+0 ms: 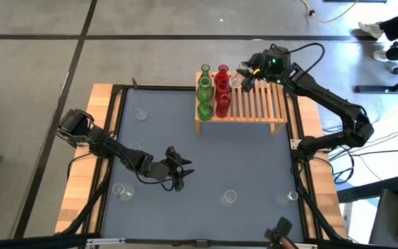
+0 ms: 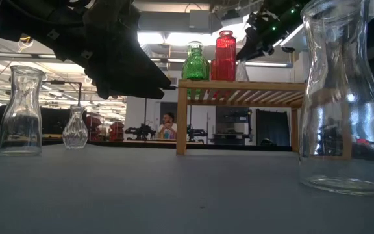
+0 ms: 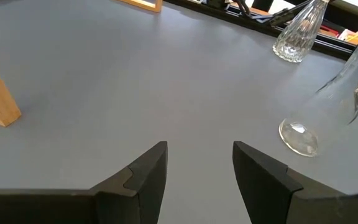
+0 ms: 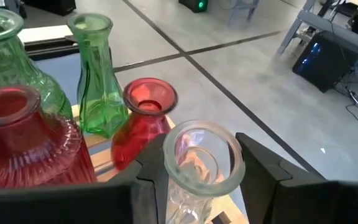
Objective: Sort vases onto shelf
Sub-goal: Put the middle right transparent vase on the shelf, then put the bottom center transparent vase on the shelf, aligned with the other transparent vase
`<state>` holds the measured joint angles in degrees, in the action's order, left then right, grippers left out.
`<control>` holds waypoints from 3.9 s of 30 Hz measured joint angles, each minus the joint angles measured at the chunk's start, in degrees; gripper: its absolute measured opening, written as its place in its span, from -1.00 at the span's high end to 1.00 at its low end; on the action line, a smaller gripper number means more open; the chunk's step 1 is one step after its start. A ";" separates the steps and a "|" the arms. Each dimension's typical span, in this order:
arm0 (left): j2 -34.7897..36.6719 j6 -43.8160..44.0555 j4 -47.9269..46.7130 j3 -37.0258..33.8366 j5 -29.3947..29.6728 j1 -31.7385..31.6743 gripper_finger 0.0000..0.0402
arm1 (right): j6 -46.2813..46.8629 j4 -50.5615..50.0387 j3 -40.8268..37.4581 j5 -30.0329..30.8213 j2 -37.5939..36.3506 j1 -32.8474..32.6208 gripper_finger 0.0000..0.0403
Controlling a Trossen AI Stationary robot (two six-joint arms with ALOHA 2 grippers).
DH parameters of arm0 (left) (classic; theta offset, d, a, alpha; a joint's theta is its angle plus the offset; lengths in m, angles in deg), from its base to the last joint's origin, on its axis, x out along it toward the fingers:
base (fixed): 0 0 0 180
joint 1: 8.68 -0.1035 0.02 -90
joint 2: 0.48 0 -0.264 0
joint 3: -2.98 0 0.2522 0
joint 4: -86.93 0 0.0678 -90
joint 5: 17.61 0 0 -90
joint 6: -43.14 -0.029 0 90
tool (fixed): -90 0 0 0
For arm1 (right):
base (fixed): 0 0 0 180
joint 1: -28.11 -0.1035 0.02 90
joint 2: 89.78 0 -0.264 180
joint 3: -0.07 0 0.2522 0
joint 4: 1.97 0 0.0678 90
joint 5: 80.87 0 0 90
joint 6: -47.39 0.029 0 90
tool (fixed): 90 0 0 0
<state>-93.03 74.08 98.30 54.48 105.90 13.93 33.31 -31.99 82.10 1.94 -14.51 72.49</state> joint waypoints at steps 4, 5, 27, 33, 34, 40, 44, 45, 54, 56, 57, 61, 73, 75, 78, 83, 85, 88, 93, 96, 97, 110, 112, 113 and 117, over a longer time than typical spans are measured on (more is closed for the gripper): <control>0.00 0.00 0.00 0.00 -0.07 0.00 0.13 | 0.00 0.01 0.00 0.05 0.14 0.00 0.38; 0.00 0.00 0.00 0.00 -0.07 0.00 0.13 | 0.02 0.03 0.02 0.04 0.34 0.00 0.38; 0.00 -0.02 0.00 0.00 -0.16 0.00 0.13 | 0.79 1.88 0.09 1.17 2.63 -0.11 -0.12; 0.00 0.00 0.00 0.00 -0.17 0.00 0.13 | 0.14 1.42 0.07 1.88 -0.31 -0.11 -0.33; 0.00 0.00 0.00 0.00 -0.17 0.00 0.13 | 0.06 1.45 0.07 2.08 -1.19 -0.11 -0.35; 0.00 -0.02 0.00 0.00 -0.17 0.00 0.13 | 0.60 -0.79 0.07 2.05 -7.33 -0.11 -0.38; 0.00 0.00 0.00 0.00 -0.17 0.00 0.13 | 1.97 -5.72 0.07 1.43 -12.85 -0.15 -0.38; 0.00 0.00 0.00 0.00 -0.17 0.00 0.13 | 2.26 -7.20 0.07 0.58 -14.14 -0.15 -0.38; 0.00 0.00 0.00 0.00 -0.17 0.00 0.13 | 3.89 -19.62 0.07 -5.50 -24.82 -0.17 -0.38; 0.00 -0.02 0.00 0.00 -0.17 0.00 0.13 | 5.02 -22.08 0.04 -6.97 -26.45 -0.15 -0.38; 0.00 -0.02 0.00 0.00 -0.17 0.00 0.13 | 5.61 -23.03 0.04 -7.82 -27.15 -0.15 -0.38; 0.00 -0.01 0.00 0.00 -0.17 0.00 0.13 | 8.25 -26.01 0.04 -10.60 -29.97 -0.15 -0.38; 0.00 -0.02 0.00 0.00 -0.17 0.02 0.13 | 10.80 -31.38 0.02 -20.38 -34.51 -0.16 -0.38; 0.00 0.00 0.00 0.00 -0.17 0.00 0.13 | 10.34 -32.45 0.02 -21.74 -34.51 -0.15 -0.38; 0.00 -0.02 0.00 0.00 -0.17 0.00 0.13 | 9.48 -33.08 -1.08 -25.68 -34.58 -0.15 -0.38; 0.00 -0.02 0.00 0.00 -0.17 0.02 0.13 | 9.02 -33.34 -5.79 -29.16 -36.16 -0.17 -0.38; 0.00 -0.01 0.00 0.00 -0.17 0.02 0.13 | 8.05 -33.36 -8.18 -30.01 -37.09 -0.17 -0.38; 0.00 -0.02 0.00 0.00 -0.17 0.01 0.13 | 7.83 -33.29 -11.14 -31.65 -37.87 -0.29 -0.38; 0.00 -0.04 0.31 0.00 1.79 -0.61 0.13 | 7.80 -32.74 -14.52 -28.14 -38.79 -5.05 -0.38; 0.00 0.25 0.33 0.00 3.18 -1.47 0.13 | 9.29 -30.62 -15.43 -25.19 -38.78 -10.02 -0.38; 0.00 0.35 0.33 0.00 3.21 -1.75 0.13 | 9.79 -29.55 -15.75 -24.07 -38.77 -11.92 -0.38; 0.00 0.33 4.43 0.00 -1.62 -2.04 0.13 | 15.25 -21.22 -20.50 -5.07 -34.72 -39.20 -0.38; 0.00 -0.54 5.60 -0.02 -1.62 -1.33 0.13 | 16.10 -19.56 -21.24 -3.66 -33.97 -42.96 -0.38; 0.00 -1.05 6.07 0.00 -1.62 -0.90 0.13 | 16.73 -19.49 -21.42 -2.64 -33.53 -44.64 -0.38; 0.00 -2.03 8.25 0.00 -1.69 0.78 0.13 | 19.96 -15.77 -22.01 0.61 -31.41 -51.42 -0.38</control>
<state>-93.03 72.05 106.55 54.48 104.22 14.72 53.26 -47.76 60.09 2.55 -45.92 21.07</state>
